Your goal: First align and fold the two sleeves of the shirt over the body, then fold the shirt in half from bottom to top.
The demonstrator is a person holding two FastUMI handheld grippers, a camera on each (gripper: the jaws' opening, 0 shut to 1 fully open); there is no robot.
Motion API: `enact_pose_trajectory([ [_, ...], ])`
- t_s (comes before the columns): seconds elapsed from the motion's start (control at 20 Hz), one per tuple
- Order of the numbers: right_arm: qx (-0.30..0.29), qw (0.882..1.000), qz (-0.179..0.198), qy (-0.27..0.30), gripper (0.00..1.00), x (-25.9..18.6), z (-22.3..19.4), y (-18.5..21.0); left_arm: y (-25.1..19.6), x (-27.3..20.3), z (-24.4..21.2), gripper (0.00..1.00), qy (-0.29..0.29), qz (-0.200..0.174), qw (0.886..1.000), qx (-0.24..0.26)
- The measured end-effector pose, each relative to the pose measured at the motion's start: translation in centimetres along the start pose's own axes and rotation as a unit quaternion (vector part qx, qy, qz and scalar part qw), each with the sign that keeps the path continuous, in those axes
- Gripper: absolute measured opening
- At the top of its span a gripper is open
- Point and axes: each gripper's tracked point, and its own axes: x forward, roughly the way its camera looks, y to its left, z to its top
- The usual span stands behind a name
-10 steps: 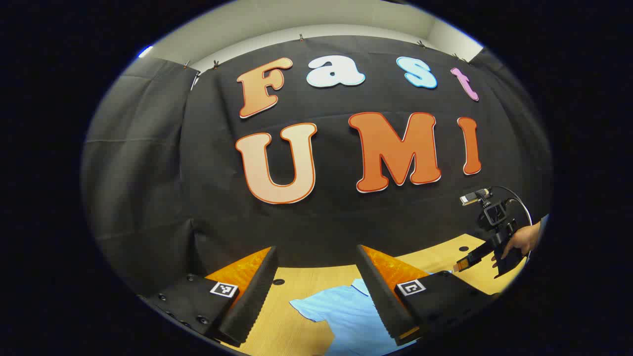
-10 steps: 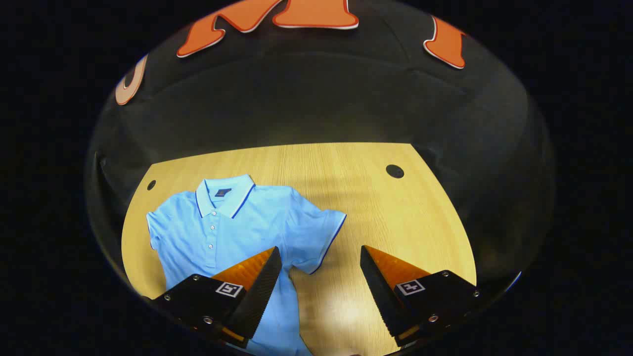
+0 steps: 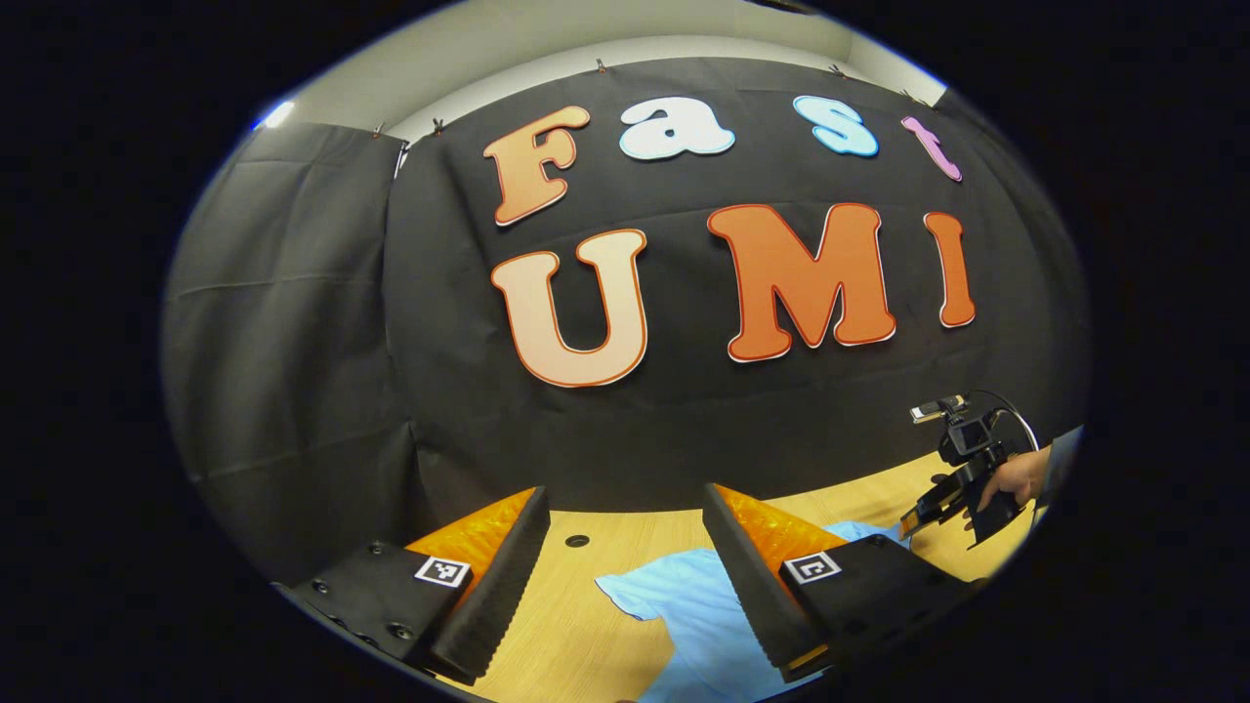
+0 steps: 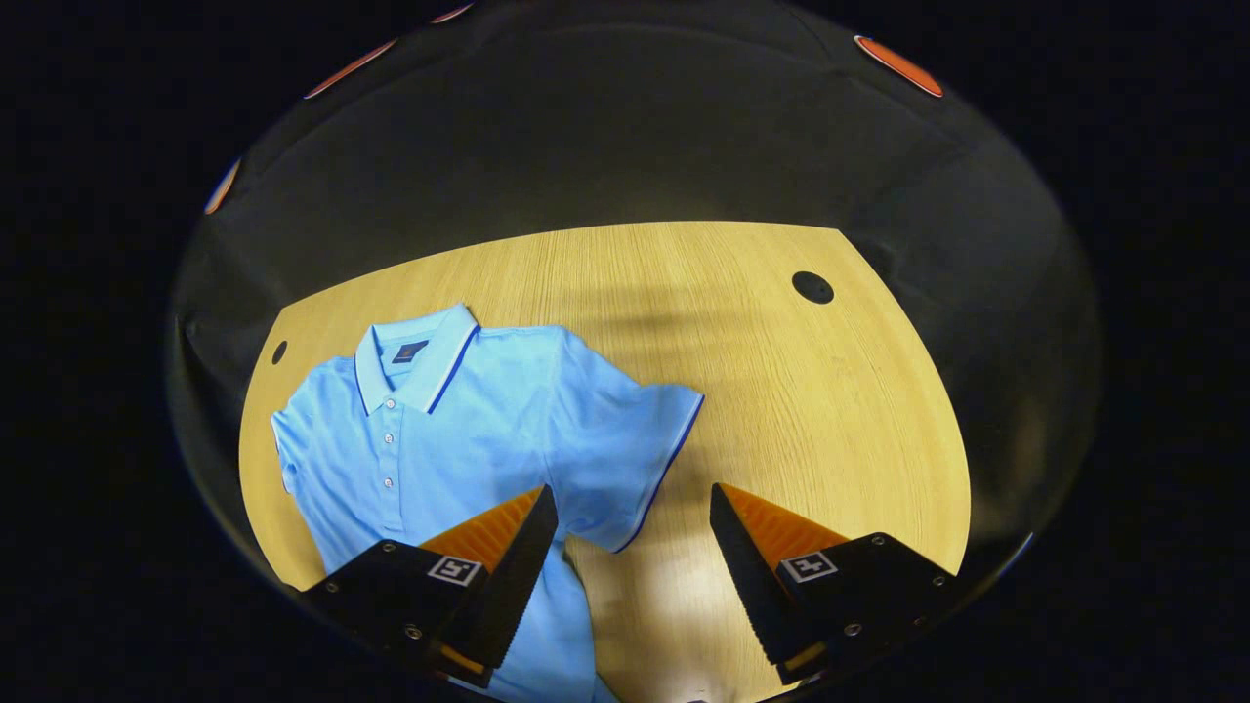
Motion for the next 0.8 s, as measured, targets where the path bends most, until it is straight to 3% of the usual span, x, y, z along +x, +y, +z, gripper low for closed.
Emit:
enact_pose_trajectory([
  [0.25,-0.009,1.0,0.0,-0.011,0.95,-0.7,0.5,-0.1,-2.1,0.0,0.1,1.0,-0.002,-0.023,1.0,0.001],
  [0.55,0.011,0.999,0.009,0.049,0.95,1.6,-0.5,-0.3,-3.3,-0.6,1.8,1.0,-0.02,-0.04,0.999,0.02],
  [0.8,0.032,0.995,0.003,0.091,0.81,5.3,-1.1,0.2,-2.7,-1.1,0.6,1.0,-0.001,-0.026,1.0,0.014],
])
